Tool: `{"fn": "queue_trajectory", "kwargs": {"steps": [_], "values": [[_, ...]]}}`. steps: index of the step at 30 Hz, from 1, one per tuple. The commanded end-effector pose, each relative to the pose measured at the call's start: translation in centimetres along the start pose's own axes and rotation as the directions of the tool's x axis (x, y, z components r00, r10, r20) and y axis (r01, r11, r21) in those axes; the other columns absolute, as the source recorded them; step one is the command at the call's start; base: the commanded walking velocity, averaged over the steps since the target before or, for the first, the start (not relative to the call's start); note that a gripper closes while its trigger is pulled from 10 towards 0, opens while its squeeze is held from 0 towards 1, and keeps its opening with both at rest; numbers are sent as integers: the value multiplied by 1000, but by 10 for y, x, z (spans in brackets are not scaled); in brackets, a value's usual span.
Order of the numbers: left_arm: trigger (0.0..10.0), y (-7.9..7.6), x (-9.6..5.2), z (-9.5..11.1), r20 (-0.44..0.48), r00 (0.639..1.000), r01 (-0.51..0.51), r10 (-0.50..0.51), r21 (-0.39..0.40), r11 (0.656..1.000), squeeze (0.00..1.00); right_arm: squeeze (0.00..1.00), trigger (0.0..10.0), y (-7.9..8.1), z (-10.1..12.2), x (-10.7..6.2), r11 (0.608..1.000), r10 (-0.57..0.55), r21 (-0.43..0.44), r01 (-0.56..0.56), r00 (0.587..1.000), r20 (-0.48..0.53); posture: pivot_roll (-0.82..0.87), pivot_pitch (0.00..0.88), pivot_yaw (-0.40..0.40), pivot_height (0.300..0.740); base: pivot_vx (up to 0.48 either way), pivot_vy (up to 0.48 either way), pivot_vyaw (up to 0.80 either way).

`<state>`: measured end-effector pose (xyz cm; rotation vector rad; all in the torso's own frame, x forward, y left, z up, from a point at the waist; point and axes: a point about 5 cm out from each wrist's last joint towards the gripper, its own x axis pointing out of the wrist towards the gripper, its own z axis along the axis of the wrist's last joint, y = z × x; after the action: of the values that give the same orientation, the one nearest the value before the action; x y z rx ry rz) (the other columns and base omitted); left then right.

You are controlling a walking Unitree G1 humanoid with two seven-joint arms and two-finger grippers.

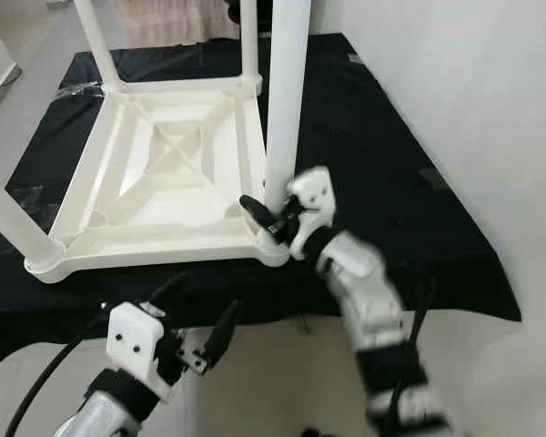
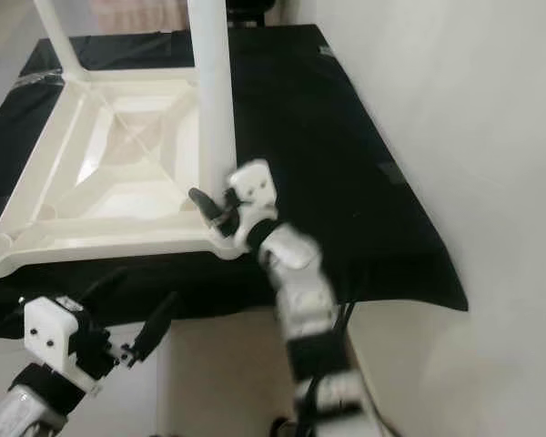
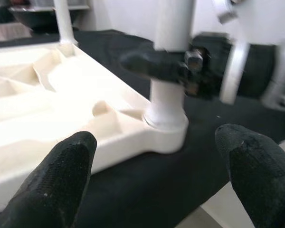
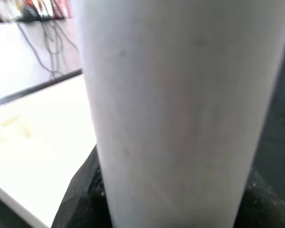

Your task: Building children table

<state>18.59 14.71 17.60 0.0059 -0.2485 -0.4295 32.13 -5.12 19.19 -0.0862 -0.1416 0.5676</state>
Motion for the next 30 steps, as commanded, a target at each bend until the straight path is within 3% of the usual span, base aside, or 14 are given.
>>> {"fn": "queue_trajectory", "kwargs": {"steps": [1,9,10,11,13,14,16,18,20,21,22,24,26,30], "values": [[10000,0,-1,-4,-17,1000,3,-3,-9,1000,0,0,0,22,-41,-2,996,44,85,-29,984,-171,39,228,-5,740,0,0,0],[10000,0,1,-5,-12,1000,-3,3,-5,1000,0,0,0,19,-36,16,997,69,52,-62,986,-151,41,220,-17,740,0,0,0],[10000,0,1,-5,-9,1000,-12,12,-2,1000,0,0,10000,20,-32,19,998,52,43,-46,987,-153,46,218,-20,740,0,0,0],[10000,0,1,-4,-8,1000,-18,18,0,1000,0,788,10000,18,-23,24,996,88,47,-82,988,-127,50,217,-21,740,0,0,0],[10000,0,1,-4,-8,1000,-18,18,0,1000,0,788,10000,18,-23,24,996,88,47,-82,988,-127,50,217,-21,740,0,0,0],[10000,0,1,-4,-7,1000,-21,21,2,1000,0,1000,10000,17,-15,28,988,148,55,-143,984,-96,50,217,-21,740,0,0,0],[10000,0,1,-4,-7,1000,-21,21,2,1000,0,1000,10000,17,-15,28,988,148,55,-143,984,-96,50,217,-21,740,0,0,0],[10000,0,1,-4,-8,1000,-17,17,0,1000,0,1000,10000,5,9,35,943,329,58,-327,944,-17,63,212,-19,740,0,0,0],[10000,0,1,-4,-8,1000,-15,15,-1,1000,0,1000,10000,0,16,36,922,384,48,-383,924,2,63,212,-19,740,0,0,0],[10000,-1,1,-4,-8,1000,-15,15,-1,1000,0,0,10000,-9,22,37,894,447,37,-447,894,7,70,211,-22,740,0,0,0],[10000,-1,1,-4,-8,1000,-15,15,-1,1000,0,0,10000,-9,22,37,894,447,37,-447,894,7,70,211,-22,740,0,0,0],[10000,-2,1,-4,-9,1000,-15,15,-2,1000,0,0,10000,-25,26,39,832,554,-4,-555,831,-43,78,215,-29,740,0,0,0],[10000,-3,0,-4,-9,1000,-15,15,-2,1000,0,0,10000,-31,25,39,810,585,4,-586,807,-81,81,216,-27,740,0,0,0],[10000,-5,-2,-3,-11,1000,-15,15,-3,1000,0,0,10000,-40,21,40,800,597,21,-600,791,-137,93,221,-31,740,0,0,0]]}}
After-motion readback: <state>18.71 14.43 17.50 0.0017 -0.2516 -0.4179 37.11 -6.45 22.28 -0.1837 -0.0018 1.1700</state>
